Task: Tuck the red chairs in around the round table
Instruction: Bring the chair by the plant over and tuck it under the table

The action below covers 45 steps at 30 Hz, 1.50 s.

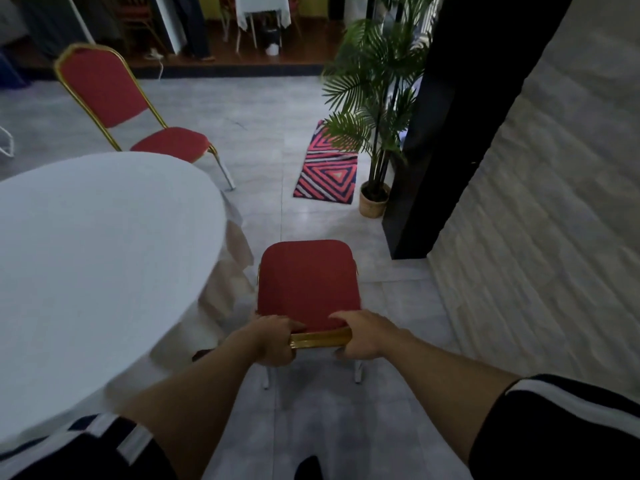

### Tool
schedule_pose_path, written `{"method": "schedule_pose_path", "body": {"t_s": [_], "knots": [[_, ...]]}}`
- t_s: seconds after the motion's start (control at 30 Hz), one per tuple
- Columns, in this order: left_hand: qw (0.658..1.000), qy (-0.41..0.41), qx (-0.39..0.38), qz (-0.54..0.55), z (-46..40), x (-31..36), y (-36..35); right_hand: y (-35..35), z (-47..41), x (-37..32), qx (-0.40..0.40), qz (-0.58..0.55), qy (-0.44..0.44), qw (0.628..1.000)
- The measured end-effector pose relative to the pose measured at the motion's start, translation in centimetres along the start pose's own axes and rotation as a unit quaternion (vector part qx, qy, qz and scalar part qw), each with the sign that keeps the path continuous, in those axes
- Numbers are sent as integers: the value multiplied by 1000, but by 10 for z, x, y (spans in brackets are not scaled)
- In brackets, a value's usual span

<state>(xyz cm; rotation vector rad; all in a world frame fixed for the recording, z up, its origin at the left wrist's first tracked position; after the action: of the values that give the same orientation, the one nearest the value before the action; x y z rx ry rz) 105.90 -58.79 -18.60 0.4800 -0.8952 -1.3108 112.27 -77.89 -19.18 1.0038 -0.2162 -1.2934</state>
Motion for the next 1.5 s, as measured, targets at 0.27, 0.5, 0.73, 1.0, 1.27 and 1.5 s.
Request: {"method": "schedule_pose_path", "body": {"t_s": [0.27,0.5,0.73,1.0,1.27,1.5], "knots": [[998,18,15,52,6,2,2,-2,-12,-1,-18,59,51,997],[995,67,17,66,13,25,-1,0,-17,12,-23,114,115,987],[976,156,60,143,13,87,-34,18,-11,52,-56,179,192,963],[931,243,124,242,5,170,-65,36,-2,94,-82,271,265,922],[890,295,176,299,-30,226,-64,75,-6,123,-105,359,287,882],[858,320,210,343,-78,257,-37,119,-39,149,-107,399,270,870]]}}
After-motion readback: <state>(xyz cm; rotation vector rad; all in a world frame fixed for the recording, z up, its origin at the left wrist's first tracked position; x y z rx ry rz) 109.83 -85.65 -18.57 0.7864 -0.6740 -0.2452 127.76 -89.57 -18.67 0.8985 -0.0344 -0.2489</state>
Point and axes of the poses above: each hand's wrist, its own z-axis away from the middle knuckle, its own y-axis out of the back of the hand, x = y × z, the point moved 5 cm from there along -z, towards the middle knuckle, and after that the axes turned 3 degrees about -y, right-handed, at the moved point
